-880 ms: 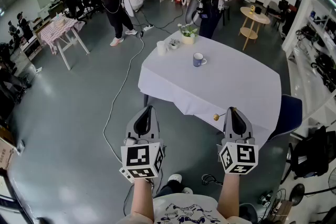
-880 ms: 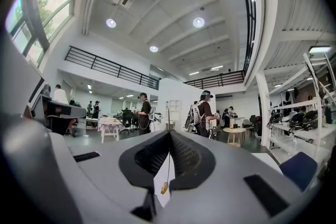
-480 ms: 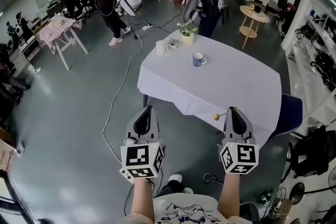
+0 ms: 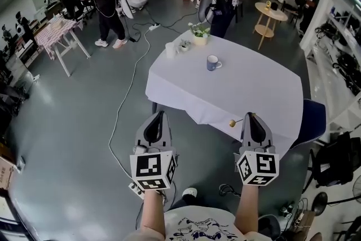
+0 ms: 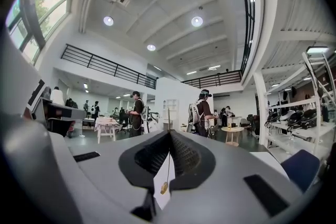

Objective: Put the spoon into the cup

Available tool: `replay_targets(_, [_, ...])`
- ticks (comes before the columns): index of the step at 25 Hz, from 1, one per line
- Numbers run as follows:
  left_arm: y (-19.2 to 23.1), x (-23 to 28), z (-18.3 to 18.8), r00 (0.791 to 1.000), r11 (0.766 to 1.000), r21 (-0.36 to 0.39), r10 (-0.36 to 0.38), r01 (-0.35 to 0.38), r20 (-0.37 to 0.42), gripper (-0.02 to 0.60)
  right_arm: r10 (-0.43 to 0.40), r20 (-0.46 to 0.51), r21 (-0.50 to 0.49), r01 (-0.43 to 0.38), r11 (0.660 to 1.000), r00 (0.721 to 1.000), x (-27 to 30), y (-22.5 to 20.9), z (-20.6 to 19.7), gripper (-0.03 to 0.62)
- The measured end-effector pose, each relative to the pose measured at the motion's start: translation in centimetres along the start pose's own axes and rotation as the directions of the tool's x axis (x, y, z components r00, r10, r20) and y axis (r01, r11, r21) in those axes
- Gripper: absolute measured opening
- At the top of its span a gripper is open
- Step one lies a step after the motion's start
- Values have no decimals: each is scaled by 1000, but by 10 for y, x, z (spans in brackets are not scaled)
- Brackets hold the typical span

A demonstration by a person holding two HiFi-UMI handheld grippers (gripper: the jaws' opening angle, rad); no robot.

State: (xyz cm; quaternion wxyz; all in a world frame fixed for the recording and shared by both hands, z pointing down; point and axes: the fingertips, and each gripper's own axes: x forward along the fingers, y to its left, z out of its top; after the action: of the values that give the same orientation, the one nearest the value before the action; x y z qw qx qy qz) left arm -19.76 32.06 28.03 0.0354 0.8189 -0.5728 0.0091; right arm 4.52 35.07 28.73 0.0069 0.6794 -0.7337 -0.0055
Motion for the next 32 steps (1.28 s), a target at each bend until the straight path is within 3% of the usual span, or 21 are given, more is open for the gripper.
replay_targets(8, [9, 29, -16, 999, 1000, -18, -25, 25, -28, 14, -25, -35, -7, 25, 1000, 999, 23, 1, -15, 15])
replay_targets(16, [7, 79, -26, 998, 999, -28, -30, 29, -48, 14, -45, -60, 3, 45, 999, 997, 65, -26, -29, 15])
replay_targets(32, [-3, 275, 3, 1000, 1000, -7, 15, -16, -27, 14, 17, -28, -4, -17, 1000, 999, 258, -114, -9, 15])
